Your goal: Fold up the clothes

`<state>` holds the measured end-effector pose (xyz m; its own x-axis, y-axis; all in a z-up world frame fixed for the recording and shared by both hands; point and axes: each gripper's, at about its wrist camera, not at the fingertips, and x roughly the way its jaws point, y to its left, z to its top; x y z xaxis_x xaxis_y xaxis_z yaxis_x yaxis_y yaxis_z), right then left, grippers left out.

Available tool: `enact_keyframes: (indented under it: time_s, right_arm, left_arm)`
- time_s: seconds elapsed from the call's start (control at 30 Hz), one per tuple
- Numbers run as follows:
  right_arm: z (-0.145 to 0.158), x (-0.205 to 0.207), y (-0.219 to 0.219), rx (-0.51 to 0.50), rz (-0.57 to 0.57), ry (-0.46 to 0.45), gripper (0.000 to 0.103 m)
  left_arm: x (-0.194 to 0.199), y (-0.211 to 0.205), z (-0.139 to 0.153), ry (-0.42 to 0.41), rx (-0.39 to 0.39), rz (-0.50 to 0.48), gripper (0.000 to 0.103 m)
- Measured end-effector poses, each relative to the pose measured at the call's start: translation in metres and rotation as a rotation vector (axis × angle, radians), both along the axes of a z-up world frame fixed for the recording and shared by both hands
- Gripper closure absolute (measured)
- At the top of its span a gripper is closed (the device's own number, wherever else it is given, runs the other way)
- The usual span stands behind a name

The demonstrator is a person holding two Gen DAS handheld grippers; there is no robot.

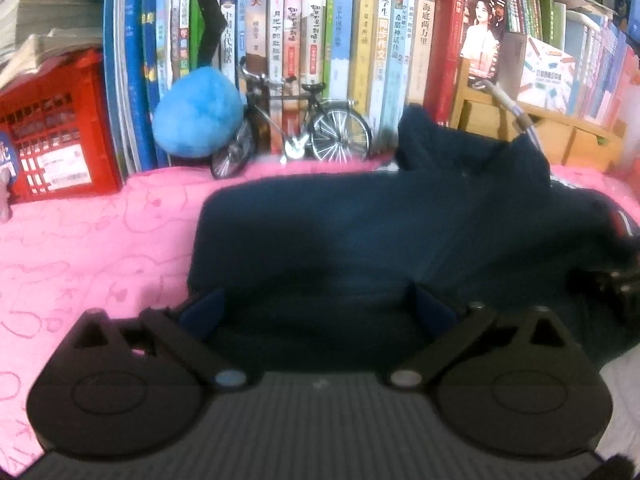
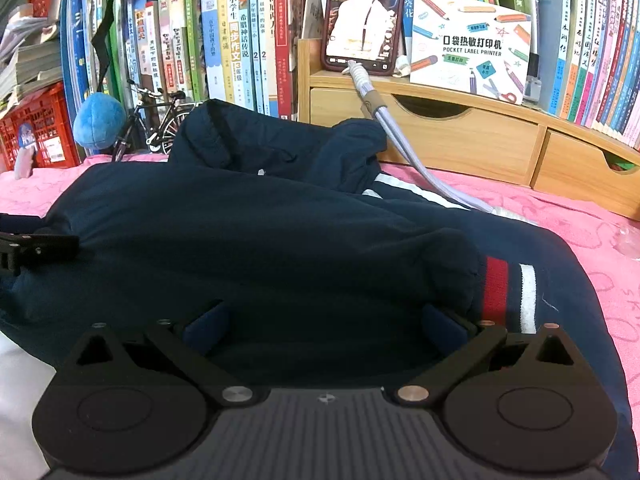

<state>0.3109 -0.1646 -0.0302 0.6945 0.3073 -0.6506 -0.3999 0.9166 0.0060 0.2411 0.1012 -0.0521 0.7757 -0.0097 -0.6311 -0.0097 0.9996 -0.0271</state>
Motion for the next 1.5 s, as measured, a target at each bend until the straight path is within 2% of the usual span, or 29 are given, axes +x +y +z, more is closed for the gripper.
enact_keyframes:
  time_s: [0.13, 0.17, 0.23, 0.3, 0.33, 0.37, 0.4, 0.43, 0.47, 0.57, 0.67, 0.8, 0.93, 1.03, 1.13, 1.27, 1.43, 1.5]
  right_arm:
    - [0.0, 0.0, 0.0, 0.001, 0.0, 0.001, 0.0]
    - [0.0, 0.001, 0.0, 0.001, 0.0, 0.0, 0.0]
    - [0.0, 0.001, 0.0, 0.001, 0.001, 0.001, 0.0]
    - [0.0, 0.001, 0.001, 0.001, 0.001, 0.0, 0.0]
    - [0.0, 0.001, 0.001, 0.001, 0.001, 0.0, 0.0]
    - [0.0, 0.001, 0.001, 0.001, 0.001, 0.0, 0.0]
    - [0.0, 0.001, 0.001, 0.001, 0.001, 0.0, 0.0]
    - [0.0, 0.001, 0.001, 0.0, 0.001, 0.0, 0.0]
    - [0.0, 0.001, 0.001, 0.001, 0.0, 0.0, 0.0]
    - [0.0, 0.001, 0.001, 0.0, -0.001, 0.0, 0.0]
    - [0.0, 0.001, 0.001, 0.001, -0.001, 0.0, 0.0]
    - [0.0, 0.002, 0.001, 0.001, -0.001, 0.0, 0.0]
    - [0.001, 0.002, 0.001, 0.0, -0.001, 0.0, 0.0]
    - [0.001, 0.001, 0.001, 0.0, -0.001, 0.0, 0.0]
    - [0.001, 0.001, 0.001, 0.0, -0.002, 0.0, 0.0]
    - [0.001, 0.001, 0.001, 0.0, -0.003, 0.0, 0.0]
    - [0.001, 0.001, 0.001, 0.0, -0.003, 0.0, 0.0]
    - [0.0, 0.001, 0.001, 0.0, -0.003, 0.0, 0.0]
  left_arm:
    - [-0.012, 0.022, 0.003, 0.006, 0.045, 0.083, 0.0]
    - [-0.016, 0.032, 0.005, 0.011, 0.008, 0.089, 0.0]
    - [-0.024, 0.049, 0.002, 0.046, 0.054, 0.186, 0.0]
    - [-0.035, 0.066, 0.003, 0.037, 0.035, 0.179, 0.0]
    - [-0.04, 0.072, 0.004, 0.039, 0.049, 0.194, 0.0]
    - [-0.043, 0.073, 0.006, 0.044, 0.094, 0.215, 0.0]
    - [-0.045, 0.074, 0.009, 0.048, 0.142, 0.237, 0.006]
    - [-0.044, 0.076, 0.013, 0.057, 0.179, 0.253, 0.016]
    - [-0.043, 0.078, 0.018, 0.056, 0.184, 0.255, 0.018]
    - [-0.034, 0.078, 0.042, -0.018, 0.097, 0.224, 0.018]
    - [-0.011, 0.053, 0.063, -0.077, 0.011, 0.122, 0.018]
    - [0.034, 0.0, 0.063, -0.044, -0.069, 0.003, 0.018]
    - [0.069, -0.037, 0.043, 0.012, -0.03, -0.041, 0.018]
    - [0.075, -0.036, 0.025, 0.044, 0.017, -0.025, 0.017]
    - [0.074, -0.014, 0.017, 0.046, 0.002, 0.022, 0.017]
    - [0.07, 0.016, 0.013, 0.051, 0.053, 0.107, 0.017]
    - [0.069, 0.053, 0.01, 0.071, 0.011, 0.213, 0.015]
    - [0.068, 0.058, 0.011, 0.073, 0.035, 0.249, 0.015]
